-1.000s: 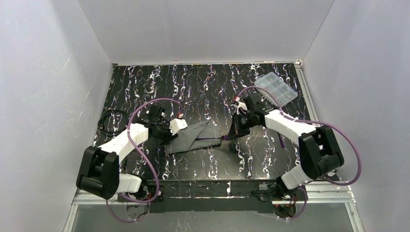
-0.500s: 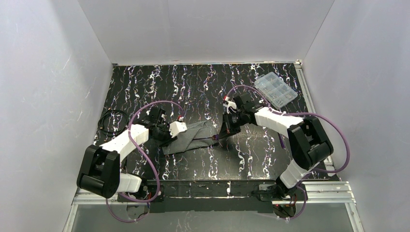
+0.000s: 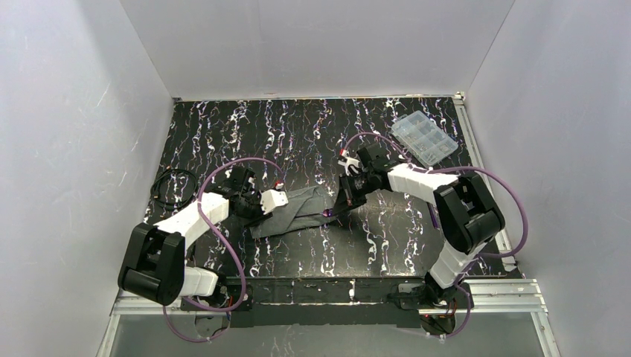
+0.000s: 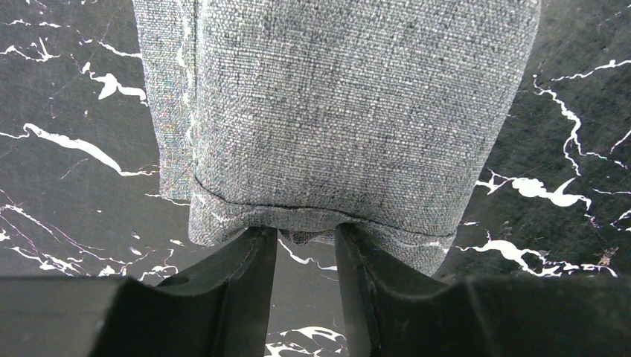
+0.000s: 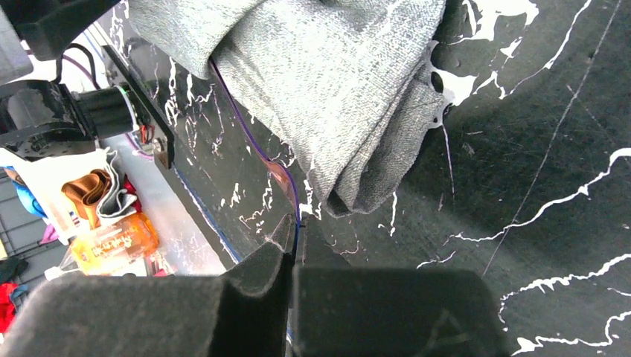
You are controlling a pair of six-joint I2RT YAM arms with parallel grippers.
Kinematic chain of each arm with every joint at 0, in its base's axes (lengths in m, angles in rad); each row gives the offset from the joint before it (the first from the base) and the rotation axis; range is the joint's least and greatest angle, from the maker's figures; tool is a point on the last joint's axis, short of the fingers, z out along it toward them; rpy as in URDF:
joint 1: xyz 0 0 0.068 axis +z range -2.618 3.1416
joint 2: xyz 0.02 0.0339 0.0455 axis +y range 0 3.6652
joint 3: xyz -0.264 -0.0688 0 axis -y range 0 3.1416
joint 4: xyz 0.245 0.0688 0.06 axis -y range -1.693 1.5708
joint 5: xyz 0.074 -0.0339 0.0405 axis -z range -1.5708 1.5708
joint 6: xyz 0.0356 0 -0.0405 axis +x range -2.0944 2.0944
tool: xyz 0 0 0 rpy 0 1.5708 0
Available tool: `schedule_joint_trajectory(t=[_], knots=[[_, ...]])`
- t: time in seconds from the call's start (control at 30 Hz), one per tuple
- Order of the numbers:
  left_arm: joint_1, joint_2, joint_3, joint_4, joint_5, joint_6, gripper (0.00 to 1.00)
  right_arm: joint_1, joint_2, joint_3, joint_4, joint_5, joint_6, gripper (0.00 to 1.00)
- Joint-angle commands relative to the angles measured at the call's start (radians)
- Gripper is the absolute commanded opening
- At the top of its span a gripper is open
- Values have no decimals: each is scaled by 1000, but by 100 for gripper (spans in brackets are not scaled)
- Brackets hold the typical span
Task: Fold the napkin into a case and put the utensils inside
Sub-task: Insert the fork into the folded napkin, then pick up the spoon from the corner of the board.
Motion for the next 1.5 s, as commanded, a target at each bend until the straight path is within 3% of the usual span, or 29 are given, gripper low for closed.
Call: schedule_joint_trajectory(t=[0.0,0.7,0.77,0.87,0.93,1.1,1.17,1.23,1.27,1.37,1.47], knots=[[4,-19,-12,-21,1,16,32,9,35,58,23,-44,-35,1],[3,-34,-30,-17,-9,54,30,87,158,199,-11,96,-51,3],[4,-34,-31,-17,-12,59,30,88,163,211,-21,120,-53,21],[3,-30,-34,-18,-17,67,30,88,141,220,-46,182,-61,58],[4,-29,-36,-17,-19,71,30,88,112,221,-65,222,-72,71],[3,-37,-28,-25,-22,73,30,66,36,288,-188,283,-110,84],[4,-42,-8,-50,-18,69,30,53,9,320,-268,337,-131,98],[3,-48,16,-78,-17,54,31,28,-18,351,-369,412,-159,99],[4,-56,27,-89,-14,45,35,6,-40,352,-398,440,-159,99],[3,-93,59,-120,6,5,58,-136,-129,319,-401,541,-89,99],[4,-120,105,-173,26,-19,68,-279,-168,318,-419,736,-57,99]])
